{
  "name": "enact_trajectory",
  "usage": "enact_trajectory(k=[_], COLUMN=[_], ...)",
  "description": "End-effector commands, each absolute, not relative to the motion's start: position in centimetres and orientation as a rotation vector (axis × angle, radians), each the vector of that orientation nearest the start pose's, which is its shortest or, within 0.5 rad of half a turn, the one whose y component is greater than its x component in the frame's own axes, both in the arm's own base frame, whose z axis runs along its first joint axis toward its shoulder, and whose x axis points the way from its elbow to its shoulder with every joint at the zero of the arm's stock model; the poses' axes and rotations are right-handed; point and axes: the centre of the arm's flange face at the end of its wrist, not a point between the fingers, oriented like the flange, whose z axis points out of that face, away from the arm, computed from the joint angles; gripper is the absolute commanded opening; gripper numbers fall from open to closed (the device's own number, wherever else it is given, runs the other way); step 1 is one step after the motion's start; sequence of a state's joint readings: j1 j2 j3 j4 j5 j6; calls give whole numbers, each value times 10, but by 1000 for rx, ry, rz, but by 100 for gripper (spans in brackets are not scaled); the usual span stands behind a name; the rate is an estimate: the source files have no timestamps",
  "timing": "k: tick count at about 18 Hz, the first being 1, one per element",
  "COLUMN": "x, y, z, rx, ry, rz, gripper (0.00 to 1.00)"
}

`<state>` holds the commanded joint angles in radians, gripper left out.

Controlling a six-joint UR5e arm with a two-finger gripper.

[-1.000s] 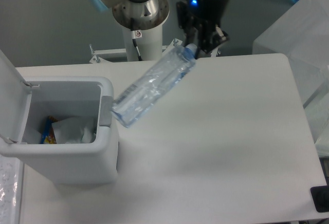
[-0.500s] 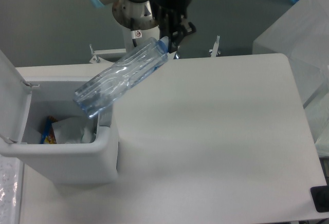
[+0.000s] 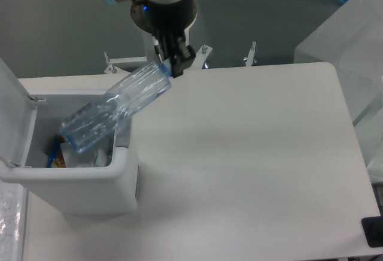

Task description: Place the trash in the trash can

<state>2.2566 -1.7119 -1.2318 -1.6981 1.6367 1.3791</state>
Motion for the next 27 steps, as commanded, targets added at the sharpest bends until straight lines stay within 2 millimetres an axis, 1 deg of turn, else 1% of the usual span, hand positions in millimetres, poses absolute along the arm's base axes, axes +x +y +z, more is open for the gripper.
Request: enact_trajectory(k=[2, 3, 4, 7, 8, 9, 10, 11, 14, 15, 16, 17, 19, 20, 21, 23, 24, 25, 27], x=[-244, -239, -236, -229, -228, -227, -228, -228, -232, -235, -242, -254, -295, -312, -331, -381, -402, -423, -464], y=[510, 512, 513, 517, 517, 518, 519, 519, 526, 531, 532, 531, 521, 514, 511, 502, 498, 494, 483], z=[569, 570, 570, 570, 571, 572, 572, 573, 571, 571, 569, 567, 550, 546, 530, 512, 501, 488, 451], rx=[-2964, -2960, -2957, -2946, -2943, -2939, -2935, -2932, -2921, -2909, -2913, -2925, -2958, -2968, -2978, -2959, -2953, -2956, -2997], ry=[1090, 1104, 1115, 1142, 1143, 1146, 1147, 1141, 1121, 1070, 978, 893, 795, 751, 710, 595, 542, 487, 388], rz=[153, 154, 159, 162, 168, 174, 182, 187, 197, 229, 234, 219, 173, 178, 181, 284, 320, 329, 278], gripper=[38, 43, 53, 70, 78, 90, 97, 100, 100, 100, 100, 100, 100, 100, 100, 100, 100, 100, 100])
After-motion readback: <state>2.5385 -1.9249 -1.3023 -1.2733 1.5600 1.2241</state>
